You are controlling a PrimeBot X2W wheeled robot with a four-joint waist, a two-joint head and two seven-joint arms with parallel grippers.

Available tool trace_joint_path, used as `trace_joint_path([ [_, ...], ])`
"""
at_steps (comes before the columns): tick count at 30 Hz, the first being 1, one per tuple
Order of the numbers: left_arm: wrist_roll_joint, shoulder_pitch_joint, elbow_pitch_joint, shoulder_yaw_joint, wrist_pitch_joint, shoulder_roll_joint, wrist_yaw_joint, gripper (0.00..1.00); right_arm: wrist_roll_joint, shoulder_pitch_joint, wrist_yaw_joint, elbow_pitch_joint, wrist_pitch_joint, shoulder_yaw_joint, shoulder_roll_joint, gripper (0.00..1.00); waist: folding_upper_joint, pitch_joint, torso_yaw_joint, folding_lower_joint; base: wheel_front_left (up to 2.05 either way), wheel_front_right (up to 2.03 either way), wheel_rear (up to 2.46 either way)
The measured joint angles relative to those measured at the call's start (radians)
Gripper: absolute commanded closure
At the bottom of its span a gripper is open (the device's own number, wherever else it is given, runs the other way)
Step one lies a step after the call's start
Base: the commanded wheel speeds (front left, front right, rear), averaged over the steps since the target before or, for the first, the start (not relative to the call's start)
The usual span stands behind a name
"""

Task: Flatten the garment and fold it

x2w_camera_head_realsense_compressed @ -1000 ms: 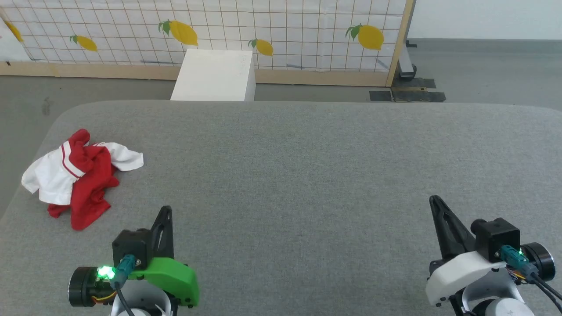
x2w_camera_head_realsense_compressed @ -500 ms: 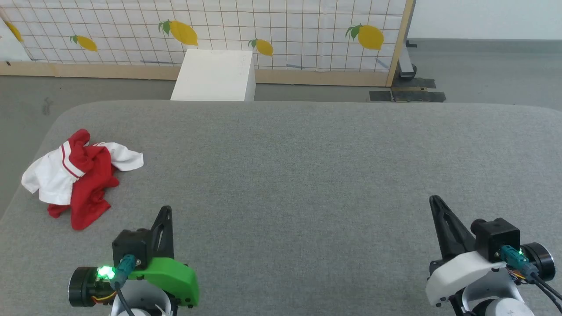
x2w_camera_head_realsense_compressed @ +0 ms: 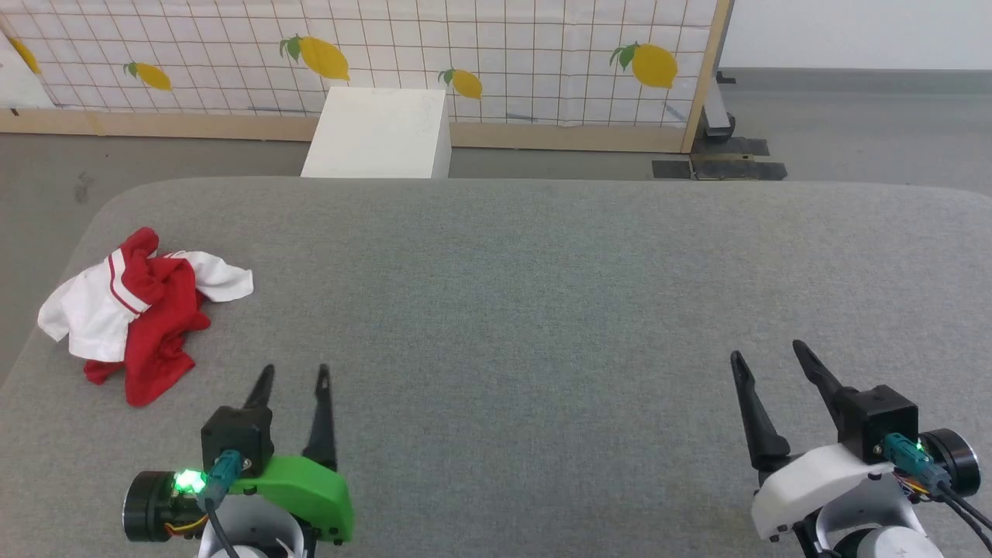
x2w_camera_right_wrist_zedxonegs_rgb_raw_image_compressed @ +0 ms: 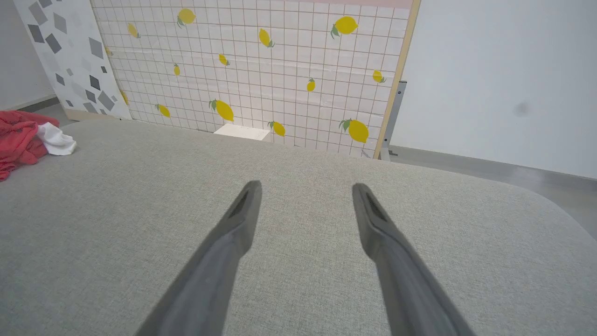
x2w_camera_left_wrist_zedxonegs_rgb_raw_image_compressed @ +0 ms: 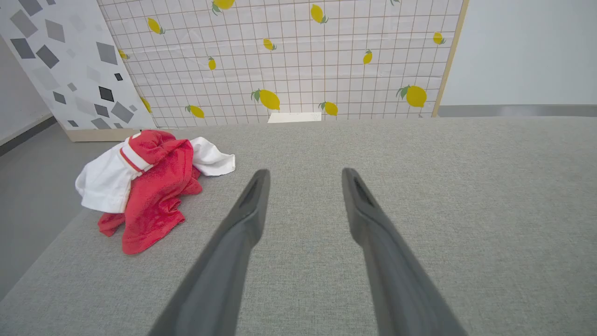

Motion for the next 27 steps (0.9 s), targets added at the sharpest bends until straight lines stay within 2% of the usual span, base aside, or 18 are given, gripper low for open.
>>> trace_joint_path([
  [14,-0.016,0.001,-0.002,-0.004,-0.024,0.000,0.001,0.00,0.002,0.000,0.000,-0.001,-0.024,-0.005,0.000,0.00,0.0000,0.001,0.014,0.0000,0.00,0.00,0.00],
  [27,-0.026,0.003,-0.011,-0.007,-0.046,0.000,0.017,0.00,0.002,0.002,0.000,-0.006,-0.047,0.002,0.000,0.00,0.0000,-0.003,0.075,0.0000,0.00,0.00,0.00],
])
